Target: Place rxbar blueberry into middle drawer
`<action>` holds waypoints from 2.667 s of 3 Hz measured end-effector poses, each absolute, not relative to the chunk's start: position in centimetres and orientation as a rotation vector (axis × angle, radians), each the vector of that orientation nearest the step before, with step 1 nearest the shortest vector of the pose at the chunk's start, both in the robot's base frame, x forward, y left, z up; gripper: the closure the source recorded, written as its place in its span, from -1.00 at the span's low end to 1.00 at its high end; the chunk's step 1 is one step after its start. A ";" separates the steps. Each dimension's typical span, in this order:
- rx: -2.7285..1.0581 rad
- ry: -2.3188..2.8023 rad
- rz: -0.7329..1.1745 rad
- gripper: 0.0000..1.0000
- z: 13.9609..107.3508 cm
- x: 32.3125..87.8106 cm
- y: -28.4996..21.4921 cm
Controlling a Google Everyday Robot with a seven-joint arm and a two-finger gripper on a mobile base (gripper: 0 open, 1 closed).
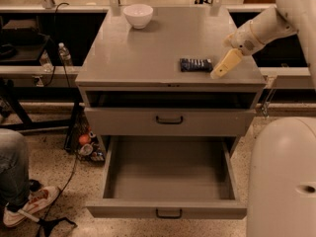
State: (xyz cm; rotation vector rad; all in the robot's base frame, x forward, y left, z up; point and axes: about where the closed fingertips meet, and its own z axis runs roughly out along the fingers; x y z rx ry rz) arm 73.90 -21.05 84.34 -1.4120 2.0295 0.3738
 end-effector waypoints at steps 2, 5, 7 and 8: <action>-1.540 2.024 0.358 -1.00 83.2 75.4 -18.2; -1.589 2.050 0.359 -0.65 81.3 76.4 -16.7; -1.585 2.059 0.361 0.31 81.7 76.5 -16.7; -1.585 2.058 0.360 0.78 82.5 76.3 -16.6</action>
Offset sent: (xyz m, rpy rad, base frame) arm 0.0303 0.0300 -0.0004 -0.0931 0.0241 0.1165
